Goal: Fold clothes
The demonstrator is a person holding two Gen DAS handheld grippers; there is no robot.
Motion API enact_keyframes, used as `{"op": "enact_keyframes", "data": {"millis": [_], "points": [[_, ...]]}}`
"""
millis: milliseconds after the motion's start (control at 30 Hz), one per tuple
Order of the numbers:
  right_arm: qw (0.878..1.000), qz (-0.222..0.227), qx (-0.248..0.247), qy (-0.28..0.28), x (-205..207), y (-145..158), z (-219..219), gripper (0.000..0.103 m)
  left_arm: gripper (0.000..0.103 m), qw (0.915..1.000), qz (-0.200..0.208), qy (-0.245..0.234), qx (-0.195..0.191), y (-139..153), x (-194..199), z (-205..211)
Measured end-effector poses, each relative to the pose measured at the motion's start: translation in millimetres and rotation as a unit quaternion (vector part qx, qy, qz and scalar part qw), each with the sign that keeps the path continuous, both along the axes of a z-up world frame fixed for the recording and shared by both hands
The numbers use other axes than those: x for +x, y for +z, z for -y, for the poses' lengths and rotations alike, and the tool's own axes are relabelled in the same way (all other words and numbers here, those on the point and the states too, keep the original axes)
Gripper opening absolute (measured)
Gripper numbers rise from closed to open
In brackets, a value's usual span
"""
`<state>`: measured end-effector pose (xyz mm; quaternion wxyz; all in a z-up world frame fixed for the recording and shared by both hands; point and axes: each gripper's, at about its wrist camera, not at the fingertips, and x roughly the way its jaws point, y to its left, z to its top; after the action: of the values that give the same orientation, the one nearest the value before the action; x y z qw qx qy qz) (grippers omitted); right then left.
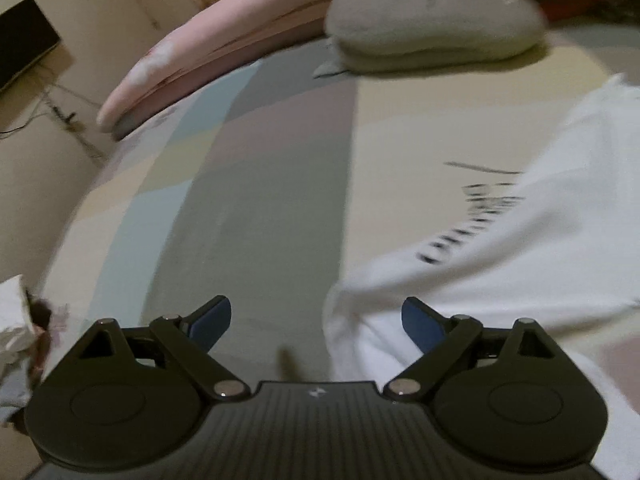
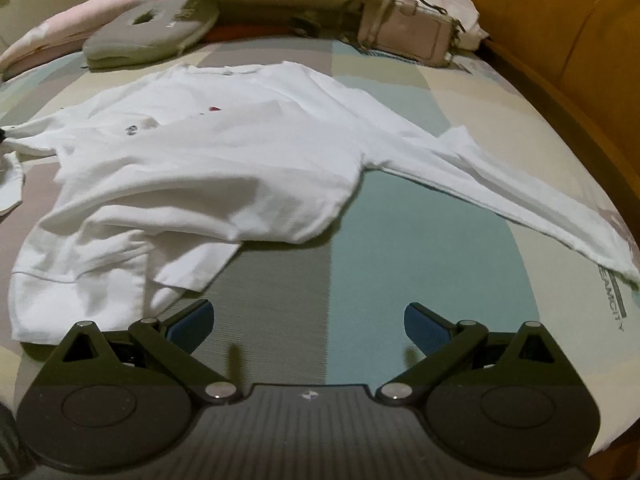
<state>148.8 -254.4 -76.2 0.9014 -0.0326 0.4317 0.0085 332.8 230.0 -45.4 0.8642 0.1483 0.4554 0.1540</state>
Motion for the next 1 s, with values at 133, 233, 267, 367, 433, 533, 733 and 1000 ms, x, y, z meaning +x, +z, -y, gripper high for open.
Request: {"op": "enact_keyframes", "data": {"millis": [133, 233, 267, 367, 433, 533, 733, 1000], "points": [[1.0, 0.011, 0.005, 0.011, -4, 7, -6, 0.103, 0.094, 0.9967, 0.016, -0.041, -0.069, 21, -42, 25], [1.0, 0.012, 0.02, 0.012, -5, 7, -9, 0.103, 0.094, 0.9895, 0.003, -0.051, -0.135, 17, -51, 48], [1.0, 0.01, 0.025, 0.012, -6, 6, -10, 0.103, 0.094, 0.9888, 0.001, -0.053, -0.139, 12, -51, 56], [0.999, 0.012, 0.03, 0.021, -13, 9, -14, 0.103, 0.094, 0.9906, -0.002, -0.049, -0.128, -7, -43, 77], [0.999, 0.021, 0.021, 0.023, -19, 14, -15, 0.103, 0.094, 0.9943, -0.005, -0.04, -0.098, -21, -33, 86], [0.999, 0.034, 0.01, 0.018, -25, 21, -12, 0.103, 0.095, 0.9978, -0.016, -0.027, -0.059, -35, -33, 88], [0.999, 0.033, 0.016, 0.006, -27, 19, -4, 0.103, 0.096, 0.9989, -0.025, -0.024, -0.03, -33, -61, 59], [0.999, 0.025, 0.012, 0.02, -27, 13, -12, 0.103, 0.096, 0.9992, -0.031, 0.021, 0.013, -29, -85, 2]]}}
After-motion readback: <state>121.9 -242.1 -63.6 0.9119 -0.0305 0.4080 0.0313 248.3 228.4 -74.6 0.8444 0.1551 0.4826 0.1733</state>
